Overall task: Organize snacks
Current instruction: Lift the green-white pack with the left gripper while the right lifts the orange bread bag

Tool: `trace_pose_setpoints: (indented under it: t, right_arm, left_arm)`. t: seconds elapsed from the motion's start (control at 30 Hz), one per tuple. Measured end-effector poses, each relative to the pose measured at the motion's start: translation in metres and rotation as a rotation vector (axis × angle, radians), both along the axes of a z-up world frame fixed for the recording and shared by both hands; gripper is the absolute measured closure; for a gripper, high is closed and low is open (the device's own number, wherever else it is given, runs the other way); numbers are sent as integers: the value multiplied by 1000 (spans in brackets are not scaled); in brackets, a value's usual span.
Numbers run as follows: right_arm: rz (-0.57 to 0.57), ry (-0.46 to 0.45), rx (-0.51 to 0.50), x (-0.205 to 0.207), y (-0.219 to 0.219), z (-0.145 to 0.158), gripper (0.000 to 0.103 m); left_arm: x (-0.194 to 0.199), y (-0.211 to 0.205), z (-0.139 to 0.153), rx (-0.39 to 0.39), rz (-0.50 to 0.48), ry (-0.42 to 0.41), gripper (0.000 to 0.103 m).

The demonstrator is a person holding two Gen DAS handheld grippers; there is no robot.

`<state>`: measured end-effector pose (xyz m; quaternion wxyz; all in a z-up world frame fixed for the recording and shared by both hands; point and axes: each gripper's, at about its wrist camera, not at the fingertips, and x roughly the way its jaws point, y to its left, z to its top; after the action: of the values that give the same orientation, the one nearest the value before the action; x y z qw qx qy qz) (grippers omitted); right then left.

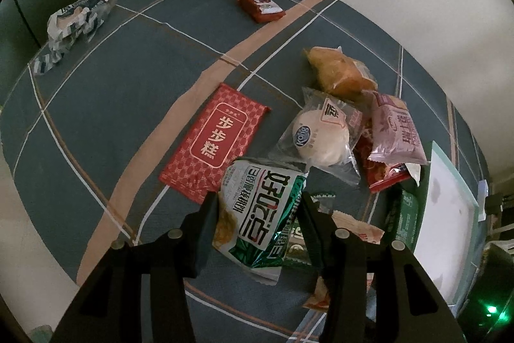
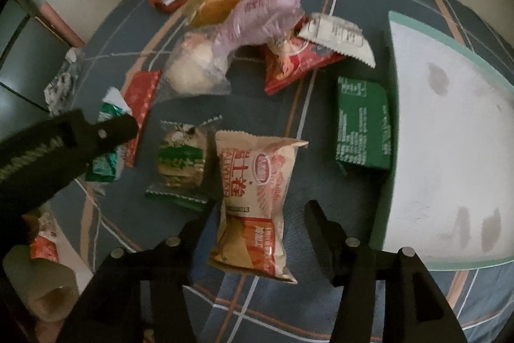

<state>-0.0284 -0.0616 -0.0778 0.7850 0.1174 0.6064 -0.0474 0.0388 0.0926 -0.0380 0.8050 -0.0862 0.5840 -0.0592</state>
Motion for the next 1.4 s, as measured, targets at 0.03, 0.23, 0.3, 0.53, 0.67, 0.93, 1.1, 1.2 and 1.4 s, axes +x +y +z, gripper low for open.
trace_pose_setpoints:
  t: [0.03, 0.23, 0.3, 0.53, 0.67, 0.93, 1.1, 1.2, 1.4]
  right_arm:
    - [2, 8, 7, 0, 1, -2, 45]
    - [18, 16, -4, 2, 1, -17, 44]
    - [38, 1, -38, 0, 5, -17, 44]
    - [60, -43, -63, -9, 19, -19, 37]
    - [85, -52, -82, -11, 29, -22, 32]
    - [98, -47, -84, -12, 37, -20, 33]
    - [110, -56, -99, -6, 42, -14, 56]
    - [106, -57, -91, -6, 40, -10, 63]
    - [107, -112, -74, -8, 36, 10, 65]
  left_arm:
    - [0, 0, 0, -2, -1, 1, 52]
    - [4, 1, -4, -11, 1, 9, 52]
    - [4, 1, -5, -13, 0, 10, 52]
    - [6, 2, -8, -18, 2, 14, 52]
    - [6, 1, -8, -19, -1, 12, 52]
    - [5, 0, -8, -15, 0, 10, 52]
    - [4, 0, -8, -12, 4, 11, 52]
    - [4, -1, -7, -10, 7, 11, 52]
    - [2, 1, -4, -7, 22, 2, 52]
